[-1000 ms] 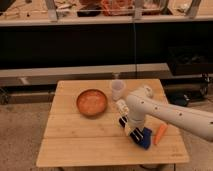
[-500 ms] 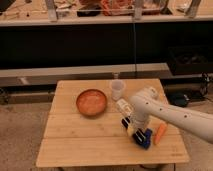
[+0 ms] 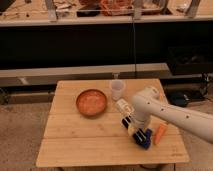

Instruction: Place the eraser on the white sponge

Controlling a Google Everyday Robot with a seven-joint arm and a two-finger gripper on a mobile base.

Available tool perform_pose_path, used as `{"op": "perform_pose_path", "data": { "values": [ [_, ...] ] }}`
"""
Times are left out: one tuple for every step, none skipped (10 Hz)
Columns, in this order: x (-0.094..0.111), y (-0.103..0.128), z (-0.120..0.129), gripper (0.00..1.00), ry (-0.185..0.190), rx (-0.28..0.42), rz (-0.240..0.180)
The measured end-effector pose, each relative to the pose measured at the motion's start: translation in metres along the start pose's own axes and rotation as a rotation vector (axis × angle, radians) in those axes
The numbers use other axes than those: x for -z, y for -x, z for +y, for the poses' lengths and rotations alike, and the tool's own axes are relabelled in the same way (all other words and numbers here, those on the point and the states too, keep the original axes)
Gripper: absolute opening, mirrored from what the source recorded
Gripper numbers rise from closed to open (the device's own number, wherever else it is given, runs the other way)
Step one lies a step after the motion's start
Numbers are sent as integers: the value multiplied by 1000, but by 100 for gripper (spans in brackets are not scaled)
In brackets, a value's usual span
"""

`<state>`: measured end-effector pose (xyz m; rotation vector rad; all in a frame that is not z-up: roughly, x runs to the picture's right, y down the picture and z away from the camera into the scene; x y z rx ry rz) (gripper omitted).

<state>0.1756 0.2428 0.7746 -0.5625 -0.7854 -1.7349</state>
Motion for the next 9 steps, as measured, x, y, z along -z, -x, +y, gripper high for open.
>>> {"op": "perform_pose_path", "data": {
  "values": [
    [0,0,0,57,-2,0,1],
    [1,1,1,67,-4,0,3],
    [2,1,2,76,-6,0,5],
    [2,2,3,77,-7,0,6],
    [2,3,4,74,-8,-1,8],
    [2,4,5,65,-9,-2,10],
    [3,3,5,58,-11,0,13],
    [4,4,5,56,-11,2,14],
    [5,4,5,60,-11,5,16]
  ]
}}
